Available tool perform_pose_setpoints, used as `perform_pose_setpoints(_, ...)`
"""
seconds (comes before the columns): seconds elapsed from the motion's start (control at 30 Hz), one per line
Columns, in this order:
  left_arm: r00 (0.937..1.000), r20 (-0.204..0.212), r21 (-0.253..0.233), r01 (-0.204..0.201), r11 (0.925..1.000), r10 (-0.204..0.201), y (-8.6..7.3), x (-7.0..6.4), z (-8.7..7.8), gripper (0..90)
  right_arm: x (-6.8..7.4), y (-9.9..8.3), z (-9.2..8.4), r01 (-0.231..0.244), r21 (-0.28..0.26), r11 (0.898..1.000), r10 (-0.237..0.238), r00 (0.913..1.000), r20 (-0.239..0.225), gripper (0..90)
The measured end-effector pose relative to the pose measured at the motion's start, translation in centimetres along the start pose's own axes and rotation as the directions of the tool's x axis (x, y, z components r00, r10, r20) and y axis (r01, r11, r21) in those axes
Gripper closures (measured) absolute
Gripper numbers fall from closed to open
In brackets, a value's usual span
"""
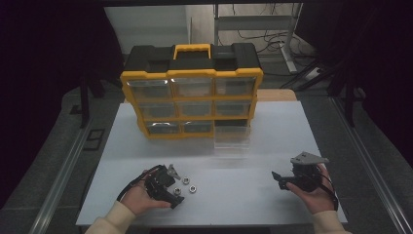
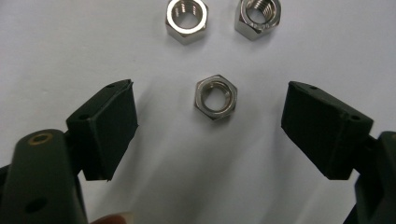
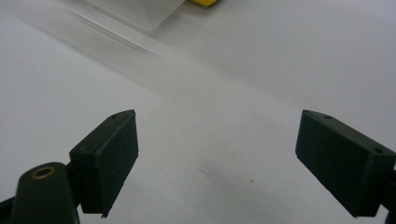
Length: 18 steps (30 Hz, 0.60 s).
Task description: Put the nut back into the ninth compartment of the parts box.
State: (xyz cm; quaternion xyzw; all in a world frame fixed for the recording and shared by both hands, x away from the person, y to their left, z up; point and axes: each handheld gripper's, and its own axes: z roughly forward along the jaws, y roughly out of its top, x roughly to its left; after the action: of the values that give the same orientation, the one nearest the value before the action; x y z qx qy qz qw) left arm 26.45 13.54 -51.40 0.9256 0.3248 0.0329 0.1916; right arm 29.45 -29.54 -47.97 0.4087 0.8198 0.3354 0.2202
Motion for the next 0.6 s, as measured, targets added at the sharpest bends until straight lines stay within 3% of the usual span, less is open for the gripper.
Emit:
perform_pose_setpoints(0.3,0.999,0.006,0.039,-0.043,0.9983,0.043,0.26,0.02,0.24,32.8,-0.02,-0.03,-0.01,0.0,0.002,1.0,0.0,1.0,0.004,13.8)
perform_pose_setpoints(0.6,0.9954,0.031,0.075,-0.093,0.9928,0.091,0.99,-0.16,0.04,53.8,-0.02,0.0,0.04,0.0,0.003,1.0,0.0,1.0,0.005,13.8)
